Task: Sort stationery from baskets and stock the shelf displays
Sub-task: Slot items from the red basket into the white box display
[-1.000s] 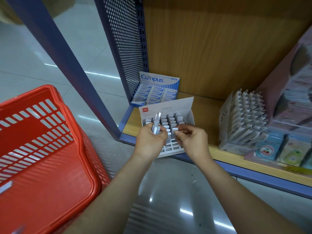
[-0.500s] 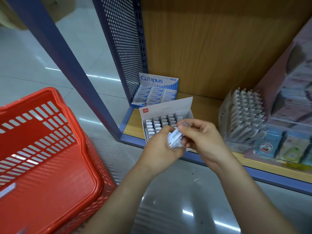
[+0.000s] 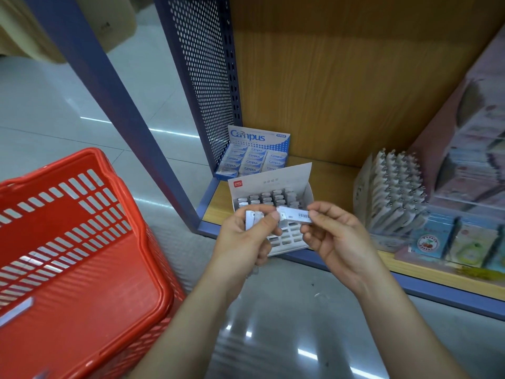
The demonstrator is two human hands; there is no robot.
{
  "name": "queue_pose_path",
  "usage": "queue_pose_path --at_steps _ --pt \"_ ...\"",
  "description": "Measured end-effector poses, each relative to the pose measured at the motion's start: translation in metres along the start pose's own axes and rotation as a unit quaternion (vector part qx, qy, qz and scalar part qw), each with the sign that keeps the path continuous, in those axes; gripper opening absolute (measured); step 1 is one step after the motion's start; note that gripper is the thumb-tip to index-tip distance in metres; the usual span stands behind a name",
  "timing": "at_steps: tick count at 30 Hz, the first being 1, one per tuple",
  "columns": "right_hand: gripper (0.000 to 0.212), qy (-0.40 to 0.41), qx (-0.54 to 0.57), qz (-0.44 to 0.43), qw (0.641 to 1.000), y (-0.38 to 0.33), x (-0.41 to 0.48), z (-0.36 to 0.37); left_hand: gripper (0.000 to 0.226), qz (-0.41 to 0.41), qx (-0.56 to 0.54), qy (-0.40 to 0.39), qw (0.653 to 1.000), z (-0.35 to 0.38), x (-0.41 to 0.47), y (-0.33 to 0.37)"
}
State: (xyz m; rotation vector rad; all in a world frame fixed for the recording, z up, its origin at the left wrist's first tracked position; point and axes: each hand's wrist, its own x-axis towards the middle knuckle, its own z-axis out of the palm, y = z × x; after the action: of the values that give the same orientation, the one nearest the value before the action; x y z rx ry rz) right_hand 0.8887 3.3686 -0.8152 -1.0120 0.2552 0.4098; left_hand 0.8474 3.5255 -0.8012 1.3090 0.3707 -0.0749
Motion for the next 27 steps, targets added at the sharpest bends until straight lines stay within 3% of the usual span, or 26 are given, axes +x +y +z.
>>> queue_pose_path --at_steps 4,10,12,14,16,19,22,24,27 --pt "0.007 -0.011 0.001 0.096 0.995 0.008 -0.001 -0.004 0.012 0.013 0.031 -0.055 0.998 -0.003 -0.001 0.0" --pt "0.027 -0.039 -0.086 0.188 0.978 0.031 -0.005 -0.011 0.009 0.063 0.119 -0.084 0.987 -0.009 -0.001 -0.006" --pt "0.029 -0.039 -0.208 0.141 0.967 0.033 -0.005 -0.013 0.01 0.093 0.16 -0.067 0.98 -0.011 0.001 -0.01" --pt "0.017 -0.043 -0.327 0.022 0.944 0.028 -0.004 -0.018 0.013 0.127 0.228 -0.046 0.964 -0.014 0.005 -0.017" --pt "0.021 -0.076 -0.339 -0.062 0.936 0.019 -0.002 -0.022 0.016 0.136 0.261 -0.023 0.955 -0.013 0.007 -0.022" --pt "0.017 -0.109 -0.376 -0.11 0.913 0.016 0.002 -0.013 0.017 0.127 0.25 -0.024 0.96 -0.008 0.009 -0.025" --pt "0.022 -0.032 -0.382 -0.159 0.91 0.02 0.014 -0.014 0.016 0.104 0.23 0.003 0.968 -0.009 0.013 -0.024" --pt "0.02 0.051 -0.343 -0.171 0.922 0.02 0.024 -0.026 0.015 0.09 0.236 0.079 0.964 -0.016 0.018 -0.025" --pt "0.02 0.082 -0.334 -0.155 0.926 0.025 0.036 -0.032 0.016 0.082 0.29 0.166 0.939 -0.029 0.02 -0.03"
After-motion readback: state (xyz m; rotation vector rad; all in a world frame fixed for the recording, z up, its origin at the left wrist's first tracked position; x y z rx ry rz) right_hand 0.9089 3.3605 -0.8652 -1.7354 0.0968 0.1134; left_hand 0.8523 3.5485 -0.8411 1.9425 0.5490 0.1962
